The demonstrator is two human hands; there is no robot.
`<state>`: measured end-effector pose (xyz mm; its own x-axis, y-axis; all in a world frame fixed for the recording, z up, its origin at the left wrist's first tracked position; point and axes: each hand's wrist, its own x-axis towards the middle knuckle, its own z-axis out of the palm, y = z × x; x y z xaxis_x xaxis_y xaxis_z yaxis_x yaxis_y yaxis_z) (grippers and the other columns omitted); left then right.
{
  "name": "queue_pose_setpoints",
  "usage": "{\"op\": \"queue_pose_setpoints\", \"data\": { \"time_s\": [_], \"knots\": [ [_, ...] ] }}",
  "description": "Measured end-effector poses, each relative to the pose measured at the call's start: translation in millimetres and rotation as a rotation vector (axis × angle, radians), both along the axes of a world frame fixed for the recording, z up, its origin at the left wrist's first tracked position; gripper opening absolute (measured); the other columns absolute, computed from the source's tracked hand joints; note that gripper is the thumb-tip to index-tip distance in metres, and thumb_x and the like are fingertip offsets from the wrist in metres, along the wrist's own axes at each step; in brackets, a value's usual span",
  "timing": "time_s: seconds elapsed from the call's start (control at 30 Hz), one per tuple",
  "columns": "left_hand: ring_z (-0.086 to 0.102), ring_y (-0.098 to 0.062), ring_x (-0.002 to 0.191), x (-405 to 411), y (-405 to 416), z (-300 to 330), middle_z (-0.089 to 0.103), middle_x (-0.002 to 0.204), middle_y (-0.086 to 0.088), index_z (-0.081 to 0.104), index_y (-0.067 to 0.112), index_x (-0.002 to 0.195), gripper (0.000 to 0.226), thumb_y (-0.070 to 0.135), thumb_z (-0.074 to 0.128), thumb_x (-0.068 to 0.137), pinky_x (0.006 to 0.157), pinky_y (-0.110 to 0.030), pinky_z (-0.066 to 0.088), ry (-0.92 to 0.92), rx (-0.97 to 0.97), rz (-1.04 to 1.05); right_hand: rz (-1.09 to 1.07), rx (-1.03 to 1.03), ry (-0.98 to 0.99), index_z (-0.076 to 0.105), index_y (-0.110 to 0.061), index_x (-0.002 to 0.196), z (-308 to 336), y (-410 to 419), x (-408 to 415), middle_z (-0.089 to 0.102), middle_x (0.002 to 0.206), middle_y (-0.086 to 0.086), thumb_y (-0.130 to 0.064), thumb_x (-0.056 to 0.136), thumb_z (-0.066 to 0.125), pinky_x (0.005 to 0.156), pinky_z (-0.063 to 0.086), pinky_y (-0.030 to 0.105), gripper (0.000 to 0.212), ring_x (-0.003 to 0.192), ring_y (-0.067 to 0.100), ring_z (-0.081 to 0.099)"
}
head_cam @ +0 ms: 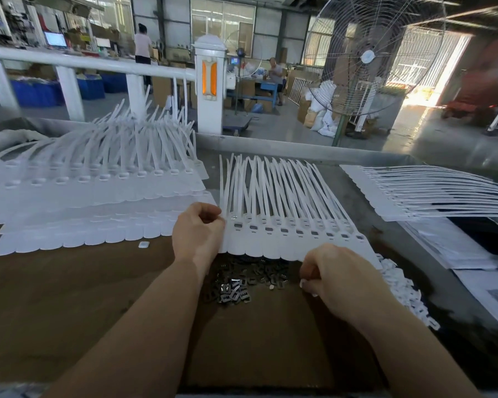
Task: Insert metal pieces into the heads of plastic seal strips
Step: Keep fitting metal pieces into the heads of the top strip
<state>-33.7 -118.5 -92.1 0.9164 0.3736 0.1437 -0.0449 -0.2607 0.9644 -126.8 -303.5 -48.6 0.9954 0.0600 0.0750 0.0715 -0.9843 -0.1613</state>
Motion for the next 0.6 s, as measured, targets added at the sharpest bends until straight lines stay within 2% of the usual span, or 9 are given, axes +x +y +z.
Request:
{"op": "queue_pose_setpoints", "data": {
  "time_s": [0.13,0.3,0.4,0.5,0.6],
  "knots": [
    [0.053,0.002,0.070,0,-1,0,0.060,0.074,0.013,0.060,0.027,0.079,0.018,0.010,0.064,0.082,0.071,-0.021,0.037,0.002,0.008,0.004,0.018,0.107,-0.070,0.058,-0.029,0.081,-2,2,4,0.057,0.084,-0.011,-0.025,0.084,0.065,0.077,0.047,0.027,0.009,0.085,0.011,0.057],
    [0.054,-0.002,0.072,-1,-1,0,0.061,0.076,0.011,0.060,0.027,0.079,0.018,0.009,0.064,0.082,0.072,-0.022,0.039,-0.001,0.011,-0.012,0.077,0.351,-0.314,0.065,-0.017,0.089,-5,22,26,0.064,0.084,-0.006,-0.015,0.087,0.063,0.073,0.046,0.022,0.004,0.077,0.009,0.058],
    [0.055,-0.003,0.074,-2,-1,0,0.062,0.078,0.010,0.060,0.027,0.079,0.019,0.009,0.064,0.083,0.073,-0.023,0.041,-0.005,0.003,-0.016,0.122,0.383,-0.369,0.067,-0.011,0.097,-9,38,44,0.068,0.091,0.002,-0.010,0.088,0.060,0.081,0.050,0.029,0.011,0.084,0.014,0.061],
    [0.055,-0.003,0.075,-3,-2,1,0.062,0.078,0.010,0.058,0.029,0.076,0.021,0.010,0.064,0.083,0.075,-0.024,0.043,-0.015,0.015,-0.023,0.126,0.376,-0.374,0.067,-0.011,0.104,-15,51,61,0.068,0.095,0.002,-0.007,0.090,0.056,0.081,0.049,0.025,0.018,0.084,0.012,0.060],
    [0.055,-0.002,0.075,-4,-2,1,0.061,0.077,0.011,0.057,0.030,0.076,0.022,0.010,0.064,0.083,0.075,-0.023,0.042,-0.012,0.023,-0.022,0.113,0.339,-0.365,0.065,-0.011,0.102,-19,58,73,0.067,0.092,0.003,-0.006,0.089,0.055,0.077,0.049,0.025,0.017,0.083,0.013,0.059]
  ]
}}
